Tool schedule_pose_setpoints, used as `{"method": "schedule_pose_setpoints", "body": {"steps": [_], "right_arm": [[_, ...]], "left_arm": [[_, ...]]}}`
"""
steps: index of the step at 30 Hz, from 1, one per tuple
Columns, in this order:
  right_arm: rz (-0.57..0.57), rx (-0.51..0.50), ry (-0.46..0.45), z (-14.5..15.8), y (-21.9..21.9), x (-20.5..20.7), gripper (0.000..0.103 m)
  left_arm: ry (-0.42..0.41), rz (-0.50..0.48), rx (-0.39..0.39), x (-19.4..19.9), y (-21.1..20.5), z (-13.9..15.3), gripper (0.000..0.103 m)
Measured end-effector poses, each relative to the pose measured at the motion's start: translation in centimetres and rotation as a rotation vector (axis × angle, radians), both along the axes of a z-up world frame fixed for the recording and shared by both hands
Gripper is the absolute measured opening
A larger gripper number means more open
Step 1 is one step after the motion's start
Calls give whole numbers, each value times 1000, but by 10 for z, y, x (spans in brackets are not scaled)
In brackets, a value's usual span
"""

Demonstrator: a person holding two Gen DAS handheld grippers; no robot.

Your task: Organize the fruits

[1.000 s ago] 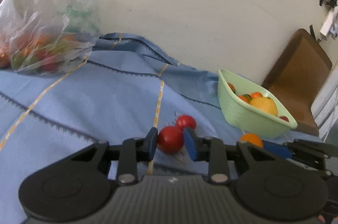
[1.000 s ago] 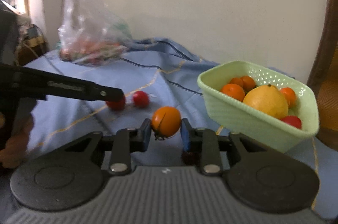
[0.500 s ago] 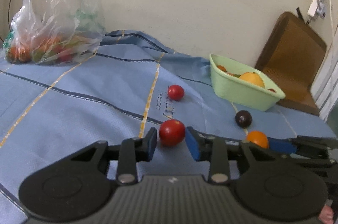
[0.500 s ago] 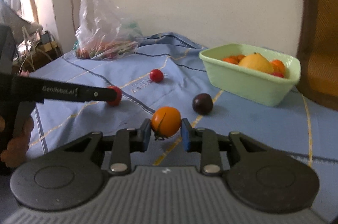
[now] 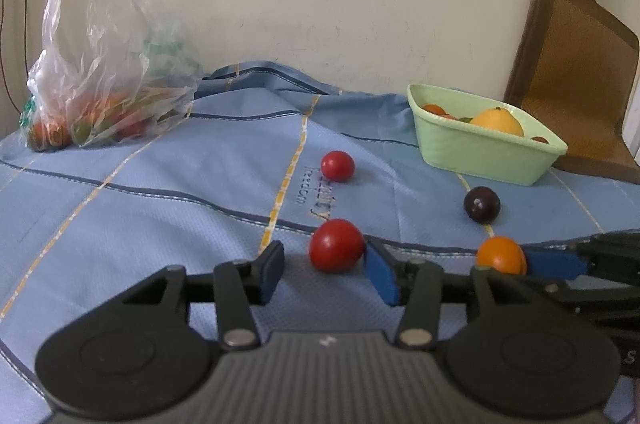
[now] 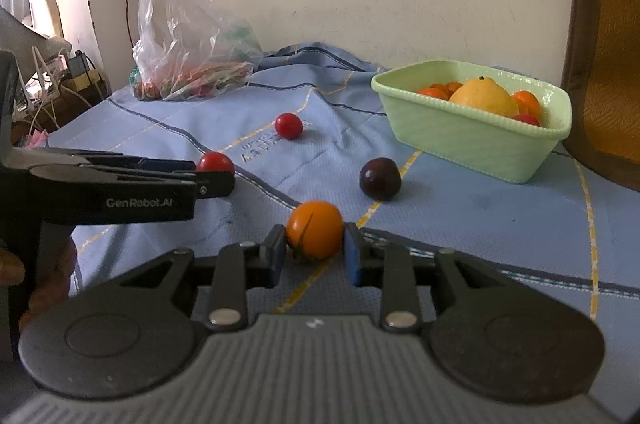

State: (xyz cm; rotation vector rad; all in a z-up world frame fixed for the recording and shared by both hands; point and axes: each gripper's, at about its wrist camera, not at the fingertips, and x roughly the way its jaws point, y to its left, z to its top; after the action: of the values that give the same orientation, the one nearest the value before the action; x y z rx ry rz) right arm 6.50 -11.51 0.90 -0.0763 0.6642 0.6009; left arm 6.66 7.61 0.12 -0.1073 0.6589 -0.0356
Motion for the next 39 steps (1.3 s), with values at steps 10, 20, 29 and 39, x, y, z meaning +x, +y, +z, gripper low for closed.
{"method": "schedule_pose_setpoints", "body": {"steps": [10,20,29,39], "right_arm": [[1,-17,-9,0,2,0,34],[-1,-9,-5,0,1,0,34],[-2,-14,-8,0,1,0,35],[-1,-58,-32,1,7,-4,43]], "left_arm": [[-1,2,-9,0,2,0,47],[-3,1,-20,0,3,1,48],[-12,5,-56,-1,6,0,51],[-18,19,-72,-2,9,0,55]]}}
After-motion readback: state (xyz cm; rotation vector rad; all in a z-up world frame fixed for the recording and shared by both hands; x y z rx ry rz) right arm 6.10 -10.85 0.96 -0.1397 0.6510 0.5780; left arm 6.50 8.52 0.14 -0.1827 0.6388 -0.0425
